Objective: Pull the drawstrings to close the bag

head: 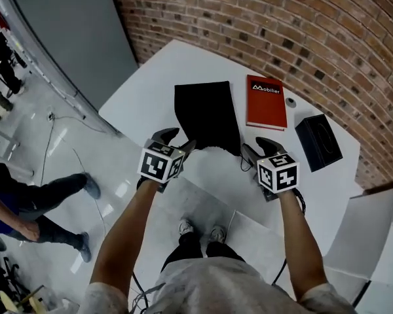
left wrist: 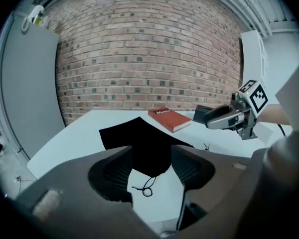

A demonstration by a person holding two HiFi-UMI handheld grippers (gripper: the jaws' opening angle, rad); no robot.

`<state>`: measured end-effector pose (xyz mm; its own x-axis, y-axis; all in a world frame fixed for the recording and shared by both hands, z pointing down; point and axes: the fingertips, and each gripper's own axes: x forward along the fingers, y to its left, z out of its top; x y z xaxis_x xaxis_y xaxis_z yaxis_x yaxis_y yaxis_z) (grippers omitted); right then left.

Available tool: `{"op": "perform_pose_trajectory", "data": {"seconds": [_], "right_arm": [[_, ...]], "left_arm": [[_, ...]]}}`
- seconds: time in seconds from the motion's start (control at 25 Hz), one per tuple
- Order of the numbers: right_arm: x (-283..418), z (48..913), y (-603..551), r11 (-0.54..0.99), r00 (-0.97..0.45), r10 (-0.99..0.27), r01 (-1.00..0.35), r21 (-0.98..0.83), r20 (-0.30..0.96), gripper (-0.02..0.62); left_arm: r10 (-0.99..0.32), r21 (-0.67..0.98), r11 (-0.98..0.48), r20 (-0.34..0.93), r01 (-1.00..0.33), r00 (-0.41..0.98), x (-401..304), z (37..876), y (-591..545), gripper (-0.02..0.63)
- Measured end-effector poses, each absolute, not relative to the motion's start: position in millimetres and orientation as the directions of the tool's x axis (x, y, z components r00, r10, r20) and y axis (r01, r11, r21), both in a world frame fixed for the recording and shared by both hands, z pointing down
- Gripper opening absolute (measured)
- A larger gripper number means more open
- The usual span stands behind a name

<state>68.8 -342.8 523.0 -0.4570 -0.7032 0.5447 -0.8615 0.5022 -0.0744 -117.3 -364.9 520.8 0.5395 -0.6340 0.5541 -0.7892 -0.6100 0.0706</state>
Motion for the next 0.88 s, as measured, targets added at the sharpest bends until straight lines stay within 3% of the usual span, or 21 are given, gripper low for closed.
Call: {"op": "perform_pose_trajectory", "data": {"seconds": [0.36,0.88], "right_arm": [[61,574,-331,0.533,-0.445,-0.626,-0.844,-0.065,0.640,0.176],[60,632,-333,0.565,-0.405,-0.533,-0.824,-0.044,0.743,0.167]], "left_arm": [[-0.450,0.092,-0.723,0.688,-0.684,0.569,-112,599,-353,0.249],[-0.300,0.125,-0.799,0.766,-0.589,0.569,-102,643,-359,0.247]]}}
